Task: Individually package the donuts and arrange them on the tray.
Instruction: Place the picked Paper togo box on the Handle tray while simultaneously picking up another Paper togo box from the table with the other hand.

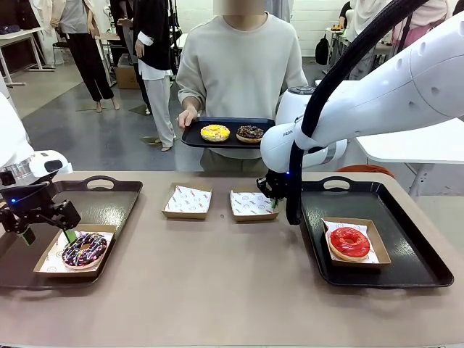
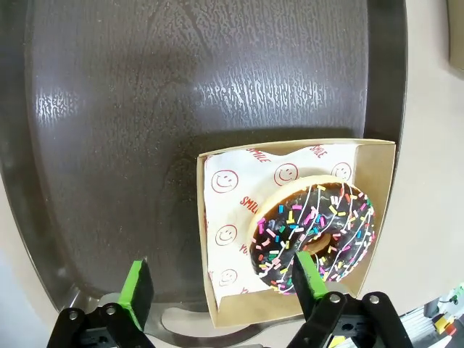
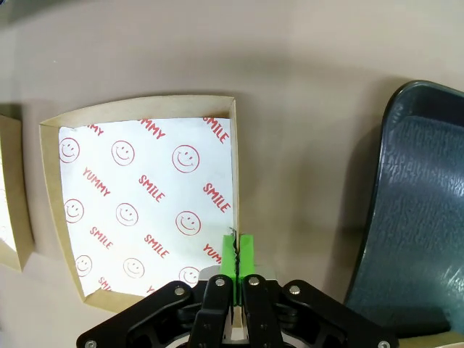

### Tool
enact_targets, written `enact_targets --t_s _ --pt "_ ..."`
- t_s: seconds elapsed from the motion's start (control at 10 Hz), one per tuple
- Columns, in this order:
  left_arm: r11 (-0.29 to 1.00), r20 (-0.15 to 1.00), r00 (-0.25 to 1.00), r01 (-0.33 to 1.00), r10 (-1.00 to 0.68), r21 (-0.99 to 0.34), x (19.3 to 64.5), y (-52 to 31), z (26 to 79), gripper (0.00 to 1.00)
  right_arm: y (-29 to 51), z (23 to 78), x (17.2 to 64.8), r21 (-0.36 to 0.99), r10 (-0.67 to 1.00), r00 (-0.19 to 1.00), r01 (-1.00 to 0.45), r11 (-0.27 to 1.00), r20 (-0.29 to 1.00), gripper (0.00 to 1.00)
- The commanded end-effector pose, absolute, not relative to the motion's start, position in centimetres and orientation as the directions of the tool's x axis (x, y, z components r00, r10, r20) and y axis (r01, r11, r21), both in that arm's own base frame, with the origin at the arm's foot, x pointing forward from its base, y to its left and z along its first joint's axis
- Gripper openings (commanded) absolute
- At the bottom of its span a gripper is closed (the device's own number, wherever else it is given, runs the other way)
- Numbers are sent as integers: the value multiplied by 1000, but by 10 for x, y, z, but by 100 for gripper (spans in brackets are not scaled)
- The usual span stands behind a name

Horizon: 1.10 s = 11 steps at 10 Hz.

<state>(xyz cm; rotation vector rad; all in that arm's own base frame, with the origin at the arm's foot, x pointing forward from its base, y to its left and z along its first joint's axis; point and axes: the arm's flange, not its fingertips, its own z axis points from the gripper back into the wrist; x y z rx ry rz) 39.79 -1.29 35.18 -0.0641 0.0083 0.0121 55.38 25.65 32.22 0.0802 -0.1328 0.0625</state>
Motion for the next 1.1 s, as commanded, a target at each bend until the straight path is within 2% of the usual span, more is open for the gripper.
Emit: enact_targets --t_s 0.0,0.1,0.3,0.4,0.6,0.8,1.0 --pt "999 -5 1000 -22 22 -49 370 -13 345 100 260 320 556 56 48 988 -57 997 147 0" --pt "997 -24 1000 -9 7 -71 366 -13 348 100 260 327 551 66 50 990 -59 996 131 0" --pt "945 0 1000 20 -21 -325 353 -1 382 100 256 370 533 89 75 979 -93 992 189 0" --pt "887 13 1000 -1 7 -461 344 15 406 100 249 396 528 101 79 974 -102 990 212 0" --pt "764 86 994 -1 74 -645 319 62 444 100 236 442 526 104 73 972 -98 990 225 0" --pt "621 65 994 -4 89 -784 303 108 457 100 237 480 529 75 96 977 -112 991 189 0" --pt "478 6 988 -69 153 -875 299 153 445 100 243 500 540 66 106 985 -116 991 138 0"
